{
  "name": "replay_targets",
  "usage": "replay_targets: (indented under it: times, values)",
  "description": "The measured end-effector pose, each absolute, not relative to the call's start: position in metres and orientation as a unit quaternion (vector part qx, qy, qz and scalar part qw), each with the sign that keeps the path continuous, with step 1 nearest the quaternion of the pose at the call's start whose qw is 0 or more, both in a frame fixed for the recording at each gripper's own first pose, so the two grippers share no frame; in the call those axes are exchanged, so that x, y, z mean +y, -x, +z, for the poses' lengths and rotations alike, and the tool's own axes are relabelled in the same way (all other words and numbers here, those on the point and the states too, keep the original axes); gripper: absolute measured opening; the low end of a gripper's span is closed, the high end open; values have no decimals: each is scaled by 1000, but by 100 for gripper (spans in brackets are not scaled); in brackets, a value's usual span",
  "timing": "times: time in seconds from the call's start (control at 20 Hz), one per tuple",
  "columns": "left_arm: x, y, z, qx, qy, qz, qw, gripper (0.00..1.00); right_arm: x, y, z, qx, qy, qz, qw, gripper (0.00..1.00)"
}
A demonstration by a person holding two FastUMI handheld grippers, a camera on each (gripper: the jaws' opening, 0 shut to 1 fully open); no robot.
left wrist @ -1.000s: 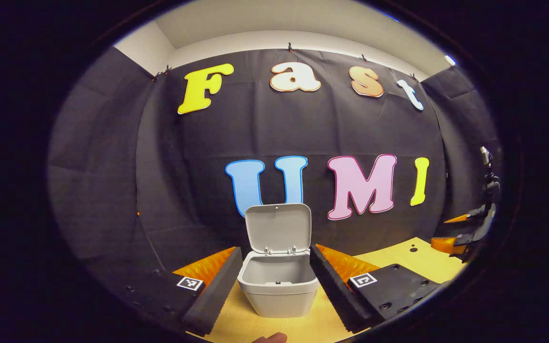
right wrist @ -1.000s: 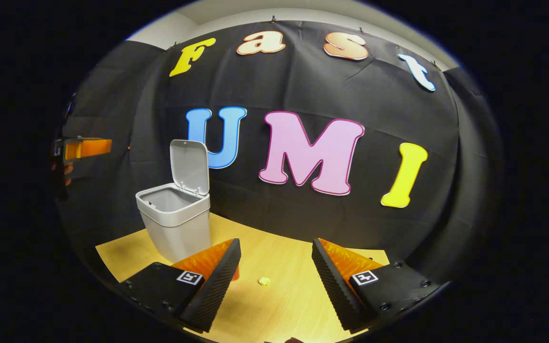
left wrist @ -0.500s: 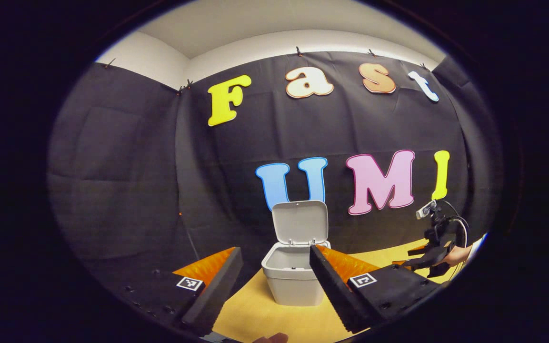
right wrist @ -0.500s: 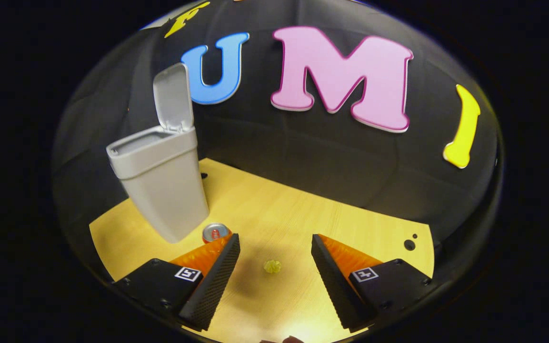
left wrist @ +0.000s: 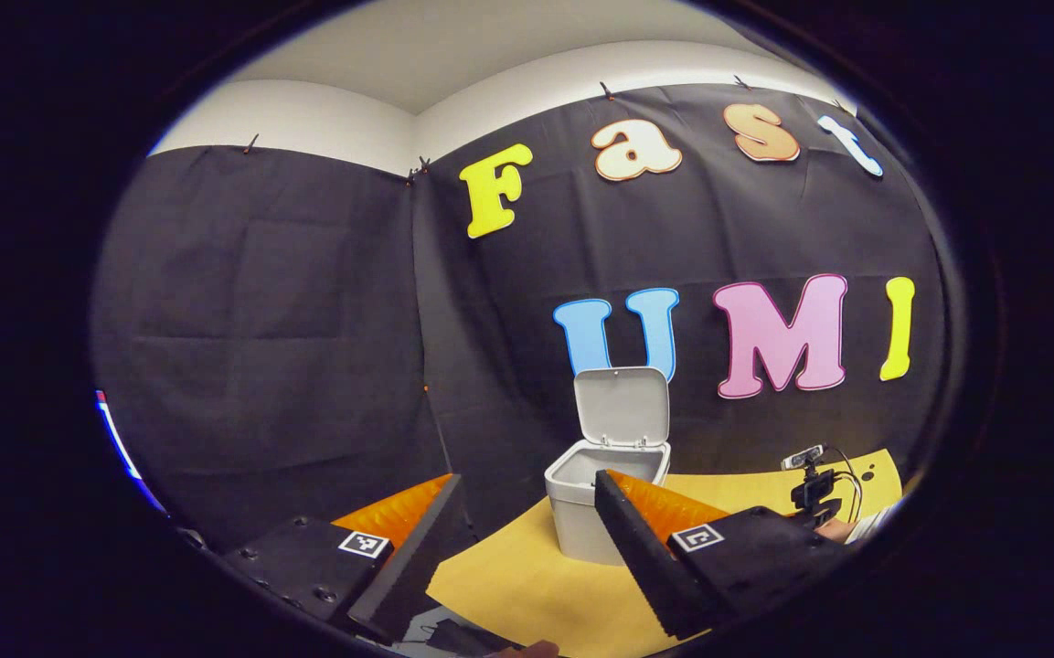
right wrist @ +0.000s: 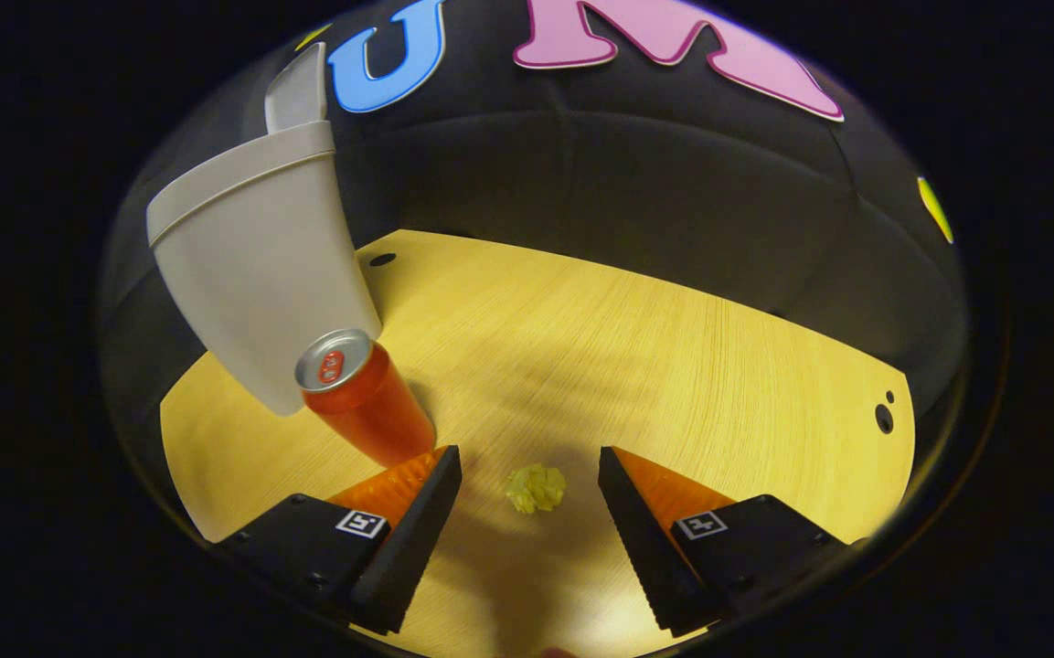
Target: Press the lid of the desktop garbage bin to open it, pick up the crumpled paper on the desktop and throw it into the bin, then pick up the pop can on the desktop and drop it into the bin, and finally close the garbage bin lid.
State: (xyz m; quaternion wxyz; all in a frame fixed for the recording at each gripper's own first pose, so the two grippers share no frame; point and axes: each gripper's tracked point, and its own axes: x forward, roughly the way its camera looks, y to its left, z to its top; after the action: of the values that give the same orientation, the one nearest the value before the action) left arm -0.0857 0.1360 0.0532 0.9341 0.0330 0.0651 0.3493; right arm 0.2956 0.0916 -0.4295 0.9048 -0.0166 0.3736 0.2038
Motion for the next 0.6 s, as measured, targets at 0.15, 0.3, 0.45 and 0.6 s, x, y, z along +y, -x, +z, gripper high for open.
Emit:
replay_targets:
  times: [0.15,0.3,0.45,0.6]
  values:
    - [128,81,57,63,-36,342,937,96,94,-291,-447,396,7,208,894,74]
    - [127,67,50,65,-31,316,946,96,75,-290,-452,406,28,191,893,11]
    - [130,49,48,57,-26,279,958,96,68,-290,-427,376,15,182,909,5]
    - [140,35,43,53,-16,244,968,96,52,-288,-399,352,33,173,919,14]
